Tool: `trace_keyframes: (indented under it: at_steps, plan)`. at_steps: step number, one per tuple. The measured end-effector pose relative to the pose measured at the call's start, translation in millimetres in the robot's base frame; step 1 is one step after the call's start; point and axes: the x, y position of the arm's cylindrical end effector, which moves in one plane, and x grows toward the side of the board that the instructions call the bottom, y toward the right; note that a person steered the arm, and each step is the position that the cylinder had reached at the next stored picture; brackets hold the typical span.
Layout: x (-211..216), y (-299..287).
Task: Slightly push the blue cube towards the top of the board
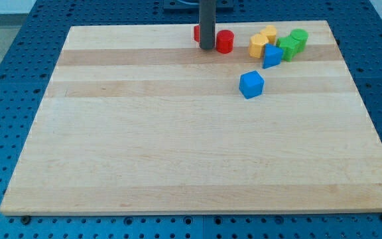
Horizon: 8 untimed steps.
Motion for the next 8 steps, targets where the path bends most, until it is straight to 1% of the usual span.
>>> trace_keyframes:
  at_steps: [1, 2, 3, 4, 5, 6, 7, 8]
  plan:
    - [47.5, 1.1]
    - [110.2, 2.5]
    - [157.4, 24.4]
    - [179.9, 107.2]
    - [182.3, 125.8]
    - [181.9, 125.8]
    - [180.6, 111.7]
    - [156.5, 95.7]
